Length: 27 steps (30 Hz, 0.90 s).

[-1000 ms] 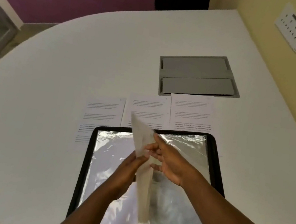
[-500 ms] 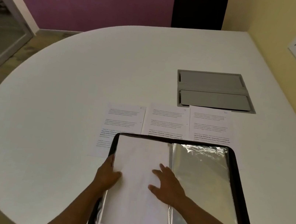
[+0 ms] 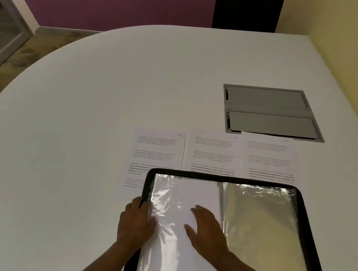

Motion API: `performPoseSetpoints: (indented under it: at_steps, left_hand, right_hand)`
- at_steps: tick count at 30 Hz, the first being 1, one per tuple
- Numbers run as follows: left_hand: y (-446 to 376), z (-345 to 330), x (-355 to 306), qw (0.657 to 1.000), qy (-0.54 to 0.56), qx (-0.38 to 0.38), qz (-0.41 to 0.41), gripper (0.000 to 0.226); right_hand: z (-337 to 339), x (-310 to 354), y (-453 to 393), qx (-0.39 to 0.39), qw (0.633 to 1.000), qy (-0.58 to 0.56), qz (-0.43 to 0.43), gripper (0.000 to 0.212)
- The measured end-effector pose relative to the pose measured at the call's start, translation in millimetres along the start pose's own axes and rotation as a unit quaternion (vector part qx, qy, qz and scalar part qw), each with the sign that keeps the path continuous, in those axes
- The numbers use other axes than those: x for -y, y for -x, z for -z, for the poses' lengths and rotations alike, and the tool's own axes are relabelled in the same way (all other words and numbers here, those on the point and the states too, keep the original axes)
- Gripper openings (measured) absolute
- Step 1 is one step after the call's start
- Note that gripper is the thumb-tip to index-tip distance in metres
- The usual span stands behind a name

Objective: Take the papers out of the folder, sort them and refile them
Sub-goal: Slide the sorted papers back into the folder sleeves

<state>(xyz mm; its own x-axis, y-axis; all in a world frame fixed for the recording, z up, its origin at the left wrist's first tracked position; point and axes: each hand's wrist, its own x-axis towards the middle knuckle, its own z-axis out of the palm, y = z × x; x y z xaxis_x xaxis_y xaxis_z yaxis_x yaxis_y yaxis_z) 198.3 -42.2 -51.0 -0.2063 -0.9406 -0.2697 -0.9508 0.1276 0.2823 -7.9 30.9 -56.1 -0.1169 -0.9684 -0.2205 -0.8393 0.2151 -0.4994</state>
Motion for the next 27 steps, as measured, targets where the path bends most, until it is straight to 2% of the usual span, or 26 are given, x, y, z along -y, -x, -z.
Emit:
performPoseSetpoints:
  at_steps: [5,8,15,22,25,27]
  left_hand:
    - [-63,29,15,0.981,0.152,-0.057,0.11,0.054]
    - [-103,43,22,0.967,0.193,-0.078,0.146,0.054]
    - [-173,54,26,0.957,0.15,-0.037,0.245,0.08]
    - [-197,45,26,0.937,0.13,0.005,0.323,0.094]
    - [-204,46,28,0.929,0.163,0.018,0.332,0.096]
    - [-207,47,30,0.932,0.166,0.025,0.32,0.096]
  right_hand:
    - [20,29,-74,-0.002,0.993,-0.105,-0.046,0.048]
    - [28,43,-122,-0.004,0.983,-0.165,-0.082,0.046]
    - [32,63,-210,0.003,0.955,-0.235,-0.182,0.045]
    - [20,68,-240,-0.03,0.902,-0.297,-0.311,0.056]
    - [20,70,-245,-0.03,0.878,-0.331,-0.344,0.048]
    - [18,69,-248,-0.026,0.901,-0.288,-0.322,0.032]
